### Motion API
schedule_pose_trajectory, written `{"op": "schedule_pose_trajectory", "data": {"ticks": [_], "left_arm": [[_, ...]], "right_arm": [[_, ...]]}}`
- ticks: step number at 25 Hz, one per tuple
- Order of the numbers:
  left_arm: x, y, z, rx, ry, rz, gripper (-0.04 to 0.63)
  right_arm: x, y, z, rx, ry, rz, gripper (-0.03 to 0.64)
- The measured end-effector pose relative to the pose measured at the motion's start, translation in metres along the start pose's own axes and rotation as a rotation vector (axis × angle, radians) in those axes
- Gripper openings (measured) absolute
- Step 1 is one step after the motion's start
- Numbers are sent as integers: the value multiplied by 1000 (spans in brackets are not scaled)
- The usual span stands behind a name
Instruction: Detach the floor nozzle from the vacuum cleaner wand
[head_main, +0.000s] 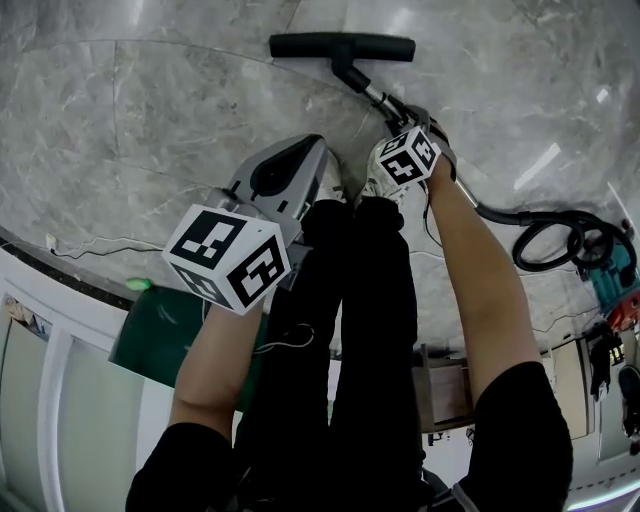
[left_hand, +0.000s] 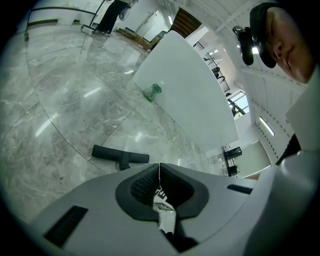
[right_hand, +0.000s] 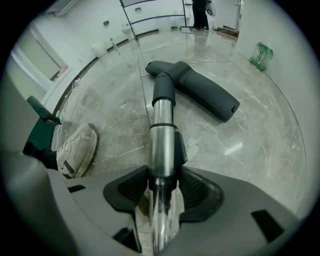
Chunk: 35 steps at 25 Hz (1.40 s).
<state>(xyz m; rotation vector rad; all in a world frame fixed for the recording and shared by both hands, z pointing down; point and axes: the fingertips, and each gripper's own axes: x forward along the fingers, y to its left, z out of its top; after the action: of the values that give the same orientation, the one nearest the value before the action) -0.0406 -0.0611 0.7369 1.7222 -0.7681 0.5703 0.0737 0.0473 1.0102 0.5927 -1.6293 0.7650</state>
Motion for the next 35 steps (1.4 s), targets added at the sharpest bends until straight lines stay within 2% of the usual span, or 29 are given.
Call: {"op": "schedule_pose_trajectory", "data": {"ticks": [3,6,10,11,12,13,14,16,19,21,23,26,29,31,32,33,35], "left_arm": [[4,0,-3,22,-9,7,11],[4,-9,-2,32,-24,-8,11],[-8,-21,0,18,-47,-15,19],[-10,-23,0,12,-49,-22,64],[-14,-25,-1,-2,-49,-31,151],[-18,-25,-2,-27,-52,-38,207],[-23,-24,-2,-62,-63,-38,226],[-35,-18,4,-171,-116,-26,260],[-55,-21,24,-359,-241,-52,382],[-72,-34,40,-385,-312,-90,409],[-87,-45,52,-365,-354,-109,417],[-96,-67,63,-333,-379,-201,417],[-105,-89,63,-337,-368,-332,417],[-117,-105,62,-362,-365,-453,416],[-124,-113,61,-351,-365,-510,416],[-130,-120,59,-320,-367,-552,414],[-139,-127,54,-258,-375,-584,406]], "right_arm": [[11,2,-3,3,13,12,179],[13,-2,-5,8,71,21,183],[-26,5,11,26,68,35,183],[-42,9,21,17,42,33,183],[-60,15,31,3,10,39,183],[-77,22,41,-10,-24,53,183],[-95,29,51,-19,-59,72,183],[-134,41,72,-24,-132,120,183],[-209,63,103,-34,-262,219,183],[-257,86,119,-63,-330,307,183],[-293,117,123,-121,-351,427,183],[-326,150,109,-203,-315,601,183],[-345,165,100,-218,-262,727,184],[-353,171,98,-214,-247,738,184],[-355,174,98,-210,-246,720,184],[-356,176,97,-208,-250,694,184],[-355,179,97,-210,-264,655,184]]}}
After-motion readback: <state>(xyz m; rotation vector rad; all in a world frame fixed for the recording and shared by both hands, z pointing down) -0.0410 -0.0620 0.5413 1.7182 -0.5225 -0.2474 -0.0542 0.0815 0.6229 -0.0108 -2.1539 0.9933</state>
